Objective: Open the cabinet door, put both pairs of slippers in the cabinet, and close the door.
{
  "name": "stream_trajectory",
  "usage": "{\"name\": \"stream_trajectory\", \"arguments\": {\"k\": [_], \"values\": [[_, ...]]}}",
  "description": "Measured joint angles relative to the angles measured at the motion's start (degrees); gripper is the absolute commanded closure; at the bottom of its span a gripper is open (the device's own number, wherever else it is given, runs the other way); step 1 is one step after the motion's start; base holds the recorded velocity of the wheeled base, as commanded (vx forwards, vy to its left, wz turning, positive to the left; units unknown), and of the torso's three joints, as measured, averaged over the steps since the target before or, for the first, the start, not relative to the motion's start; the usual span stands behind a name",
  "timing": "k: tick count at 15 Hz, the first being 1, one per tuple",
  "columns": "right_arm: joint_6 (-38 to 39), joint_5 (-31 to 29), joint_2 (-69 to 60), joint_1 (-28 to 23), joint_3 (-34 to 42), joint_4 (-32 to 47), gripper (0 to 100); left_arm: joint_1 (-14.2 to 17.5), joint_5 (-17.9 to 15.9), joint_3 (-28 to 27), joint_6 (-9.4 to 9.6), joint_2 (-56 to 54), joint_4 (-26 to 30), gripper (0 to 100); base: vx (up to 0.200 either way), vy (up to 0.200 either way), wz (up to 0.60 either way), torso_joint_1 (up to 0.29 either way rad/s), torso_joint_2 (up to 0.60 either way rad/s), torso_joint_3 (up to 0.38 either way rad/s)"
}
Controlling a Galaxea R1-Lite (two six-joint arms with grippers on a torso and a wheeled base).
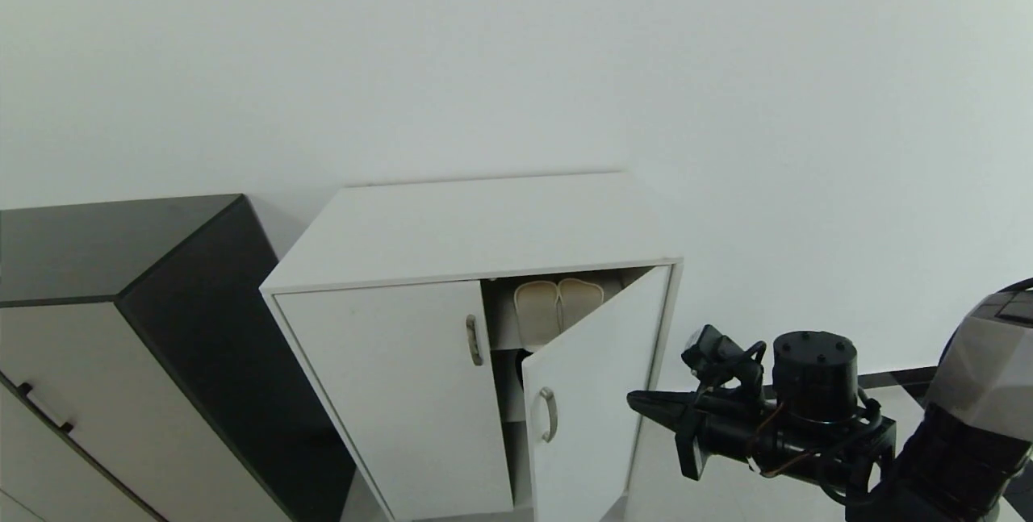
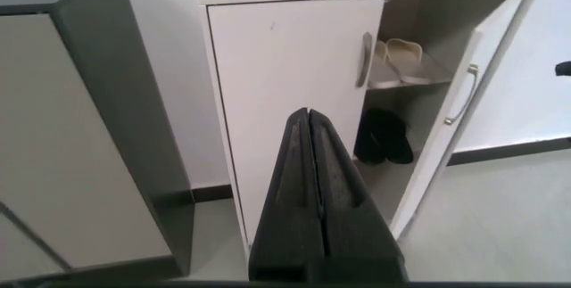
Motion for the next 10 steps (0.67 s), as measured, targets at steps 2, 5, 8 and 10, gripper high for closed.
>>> {"name": "stream_trajectory", "arguments": {"k": [2, 5, 8, 10], "values": [[0.7, 0.0, 0.0, -0.1, -0.9, 0.0, 100, 0.0, 0.0, 0.0, 0.0, 0.0, 0.0, 100, 0.0, 0.0, 0.0, 0.0, 0.0, 0.0], [6.1, -0.7, 0.8, 0.1, -5.4, 0.2, 100, 0.0, 0.0, 0.0, 0.0, 0.0, 0.0, 100, 0.0, 0.0, 0.0, 0.0, 0.0, 0.0], [10.0, -1.0, 2.0, 0.1, -9.5, 0.5, 100, 0.0, -0.1, 0.0, 0.02, 0.0, 0.0, 100, 0.0, 0.0, 0.0, 0.0, 0.0, 0.0], [10.3, -1.2, 2.5, 0.3, -11.3, 1.7, 100, 0.0, -0.1, 0.0, 0.0, 0.0, 0.0, 100, 0.0, 0.0, 0.0, 0.0, 0.0, 0.0]]}}
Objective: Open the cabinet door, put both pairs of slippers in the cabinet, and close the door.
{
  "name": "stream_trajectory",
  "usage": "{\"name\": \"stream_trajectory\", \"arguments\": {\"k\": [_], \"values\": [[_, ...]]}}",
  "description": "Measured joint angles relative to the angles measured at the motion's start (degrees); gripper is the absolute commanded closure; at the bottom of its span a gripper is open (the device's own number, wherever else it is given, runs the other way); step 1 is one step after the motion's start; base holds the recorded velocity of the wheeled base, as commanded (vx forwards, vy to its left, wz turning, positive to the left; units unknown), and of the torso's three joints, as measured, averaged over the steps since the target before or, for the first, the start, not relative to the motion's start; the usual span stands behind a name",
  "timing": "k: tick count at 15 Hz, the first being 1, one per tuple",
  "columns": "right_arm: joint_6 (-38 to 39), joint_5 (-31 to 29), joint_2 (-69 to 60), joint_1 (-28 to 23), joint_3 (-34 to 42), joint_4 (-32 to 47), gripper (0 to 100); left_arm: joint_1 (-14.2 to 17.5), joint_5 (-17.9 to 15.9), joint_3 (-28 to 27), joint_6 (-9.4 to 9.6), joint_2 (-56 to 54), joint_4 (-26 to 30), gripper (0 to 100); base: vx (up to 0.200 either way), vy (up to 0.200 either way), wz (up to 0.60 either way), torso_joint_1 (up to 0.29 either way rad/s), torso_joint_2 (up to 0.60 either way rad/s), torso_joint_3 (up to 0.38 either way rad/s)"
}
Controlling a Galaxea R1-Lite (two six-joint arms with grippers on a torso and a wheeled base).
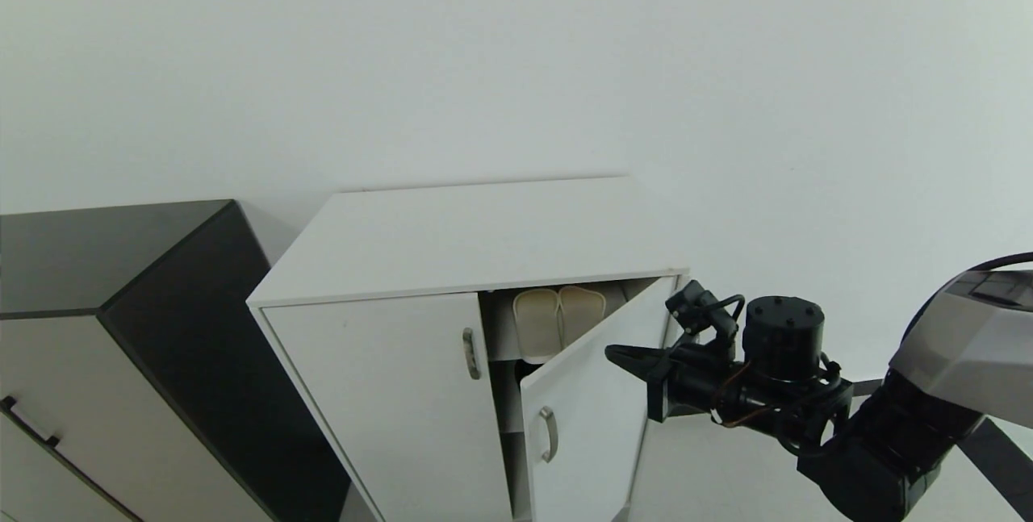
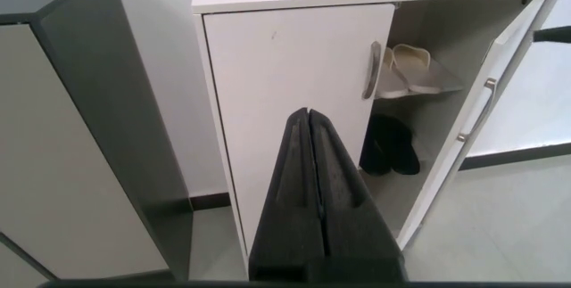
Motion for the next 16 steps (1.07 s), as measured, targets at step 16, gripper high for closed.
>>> {"name": "stream_trajectory", "arguments": {"k": [16], "values": [[0.1, -0.1, 6.1, -3.1, -16.9, 11.5, 100, 0.0, 0.0, 0.0, 0.02, 0.0, 0.0, 100, 0.0, 0.0, 0.0, 0.0, 0.0, 0.0]]}}
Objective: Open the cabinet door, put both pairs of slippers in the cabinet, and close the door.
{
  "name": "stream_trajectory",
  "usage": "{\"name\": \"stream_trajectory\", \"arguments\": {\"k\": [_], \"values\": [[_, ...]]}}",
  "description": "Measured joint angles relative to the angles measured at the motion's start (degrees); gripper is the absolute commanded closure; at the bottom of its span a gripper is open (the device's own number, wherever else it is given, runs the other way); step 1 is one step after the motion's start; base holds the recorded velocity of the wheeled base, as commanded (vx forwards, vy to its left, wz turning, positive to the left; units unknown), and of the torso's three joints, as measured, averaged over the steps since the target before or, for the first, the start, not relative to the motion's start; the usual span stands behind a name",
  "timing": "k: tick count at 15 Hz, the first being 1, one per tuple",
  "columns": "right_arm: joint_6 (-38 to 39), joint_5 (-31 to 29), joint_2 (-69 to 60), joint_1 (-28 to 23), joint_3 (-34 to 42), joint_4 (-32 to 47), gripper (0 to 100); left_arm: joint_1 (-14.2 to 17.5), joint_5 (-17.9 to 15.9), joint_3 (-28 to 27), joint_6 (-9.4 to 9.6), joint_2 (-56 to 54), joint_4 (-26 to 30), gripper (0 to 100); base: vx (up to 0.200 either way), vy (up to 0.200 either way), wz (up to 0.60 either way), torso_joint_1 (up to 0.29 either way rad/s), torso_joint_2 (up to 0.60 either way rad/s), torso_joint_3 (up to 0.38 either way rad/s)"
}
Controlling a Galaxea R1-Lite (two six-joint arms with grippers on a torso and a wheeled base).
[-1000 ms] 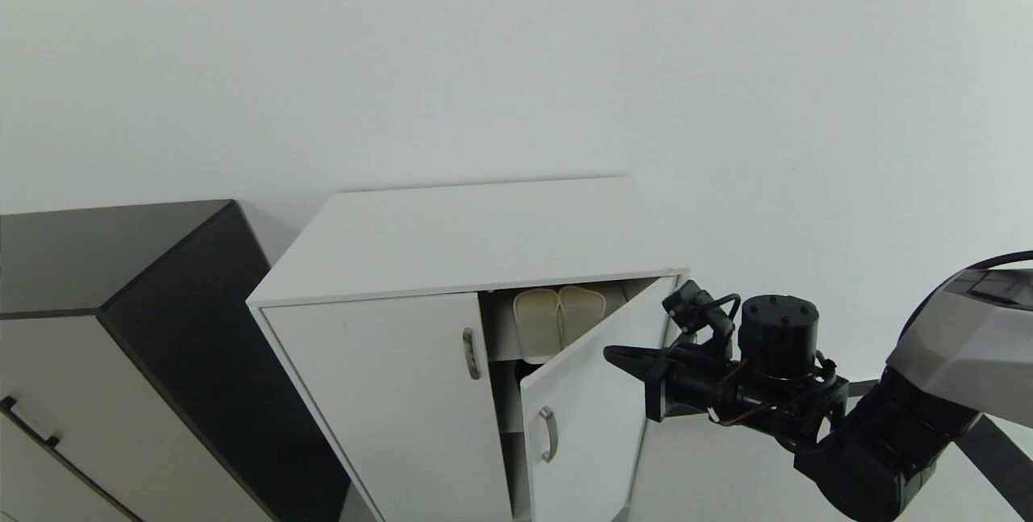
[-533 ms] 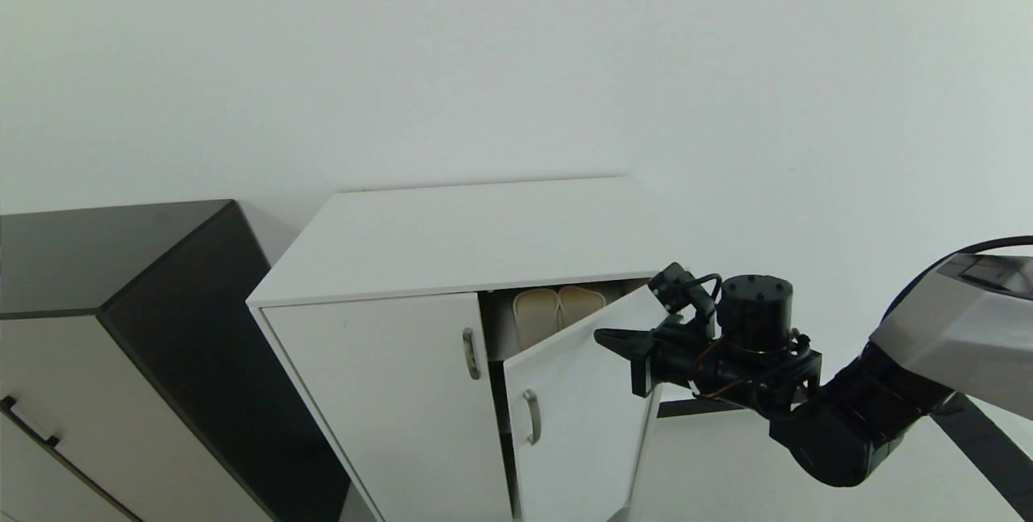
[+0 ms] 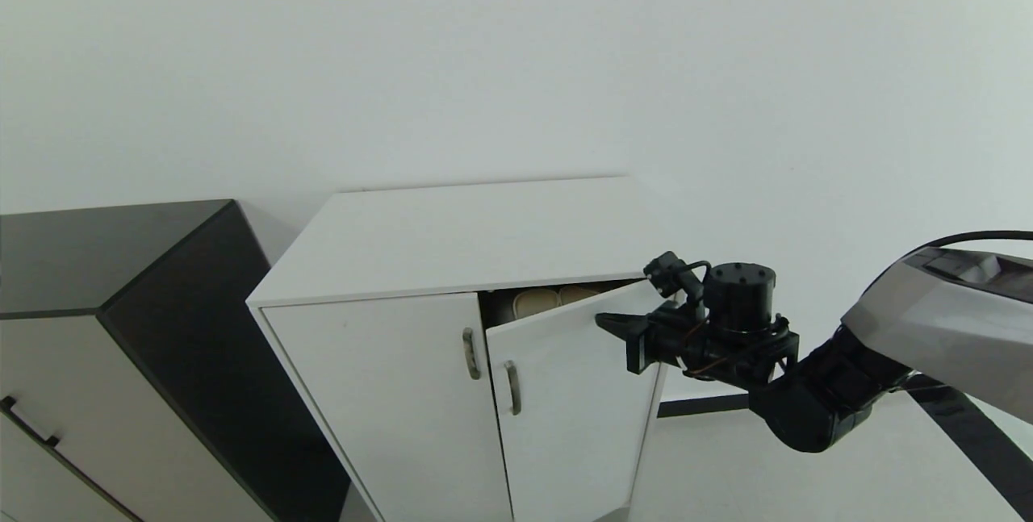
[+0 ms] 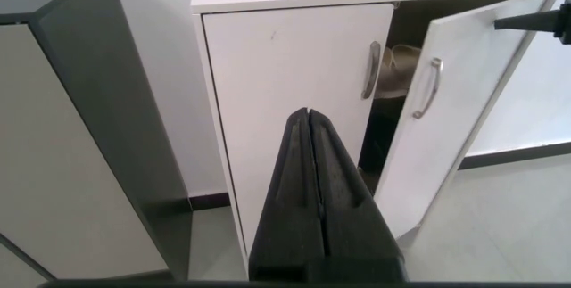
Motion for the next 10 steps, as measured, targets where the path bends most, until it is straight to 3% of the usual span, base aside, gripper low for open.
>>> {"name": "stream_trajectory", "arguments": {"k": [10], "values": [[0.0, 0.0, 2.1, -2.9, -5.9, 3.6, 100, 0.0, 0.0, 0.0, 0.0, 0.0, 0.0, 100, 0.0, 0.0, 0.0, 0.0, 0.0, 0.0]]}}
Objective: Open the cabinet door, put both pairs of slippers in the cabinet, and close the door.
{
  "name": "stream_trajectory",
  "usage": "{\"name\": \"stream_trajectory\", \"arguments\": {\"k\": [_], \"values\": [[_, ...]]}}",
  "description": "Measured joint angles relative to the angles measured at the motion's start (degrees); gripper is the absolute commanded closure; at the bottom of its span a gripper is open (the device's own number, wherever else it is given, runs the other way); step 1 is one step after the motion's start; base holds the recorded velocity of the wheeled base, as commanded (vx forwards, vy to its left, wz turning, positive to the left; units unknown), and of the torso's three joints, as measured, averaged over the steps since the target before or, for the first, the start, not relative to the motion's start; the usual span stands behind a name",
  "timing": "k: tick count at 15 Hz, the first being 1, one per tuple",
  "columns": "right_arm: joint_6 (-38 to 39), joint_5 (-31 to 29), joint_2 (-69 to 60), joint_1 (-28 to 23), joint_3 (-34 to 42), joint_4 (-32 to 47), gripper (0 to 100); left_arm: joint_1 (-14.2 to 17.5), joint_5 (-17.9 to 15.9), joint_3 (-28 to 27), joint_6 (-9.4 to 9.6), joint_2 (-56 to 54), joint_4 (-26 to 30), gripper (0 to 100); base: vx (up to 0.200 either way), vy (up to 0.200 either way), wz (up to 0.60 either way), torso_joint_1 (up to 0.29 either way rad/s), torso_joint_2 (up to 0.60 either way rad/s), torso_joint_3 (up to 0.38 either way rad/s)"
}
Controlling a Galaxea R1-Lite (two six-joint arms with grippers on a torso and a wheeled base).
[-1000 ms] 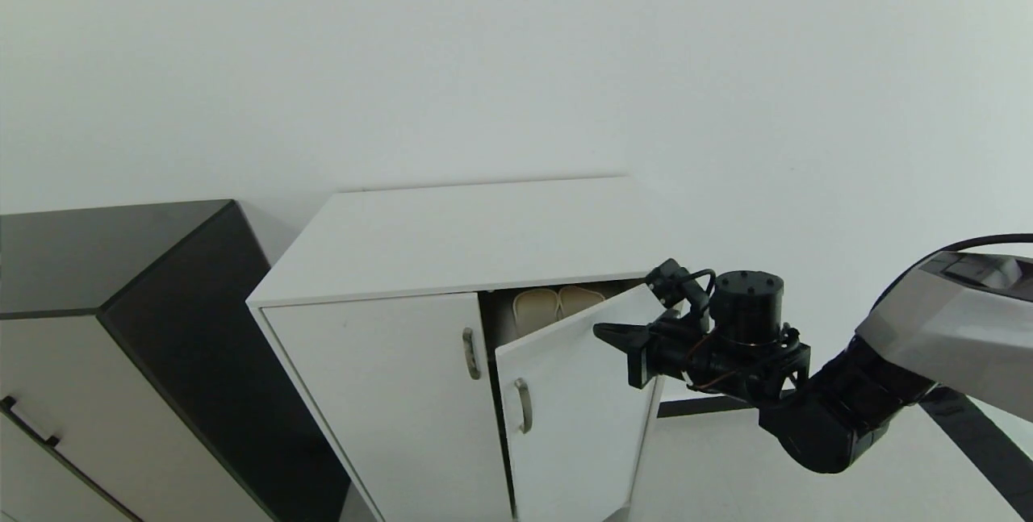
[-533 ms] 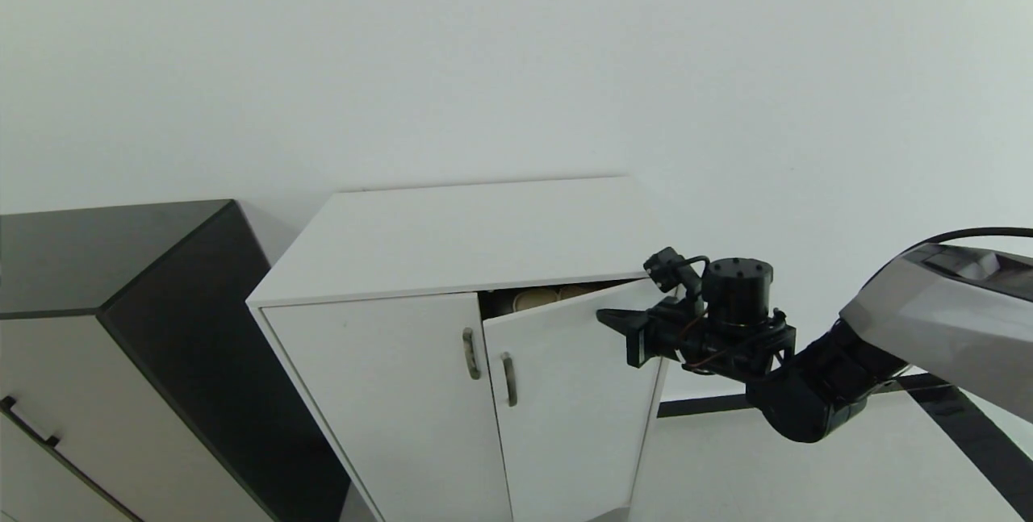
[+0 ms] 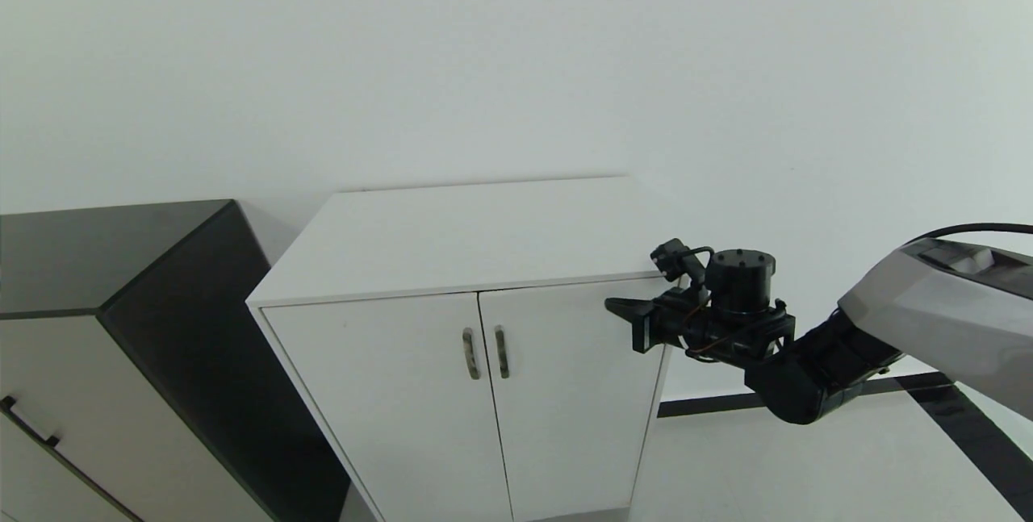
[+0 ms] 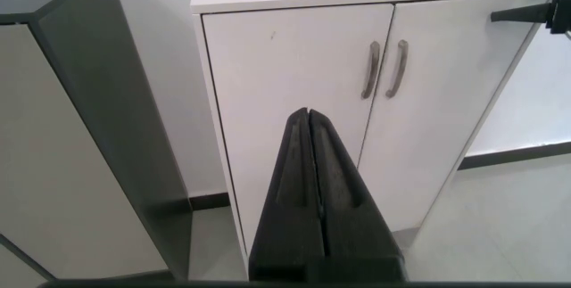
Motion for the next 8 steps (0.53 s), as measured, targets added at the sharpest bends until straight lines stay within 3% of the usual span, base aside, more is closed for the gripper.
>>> {"name": "stream_trajectory", "arguments": {"k": [8], "values": [[0.0, 0.0, 0.8, -0.2, -0.8, 0.0, 100, 0.0, 0.0, 0.0, 0.0, 0.0, 0.0, 100, 0.0, 0.0, 0.0, 0.0, 0.0, 0.0]]}}
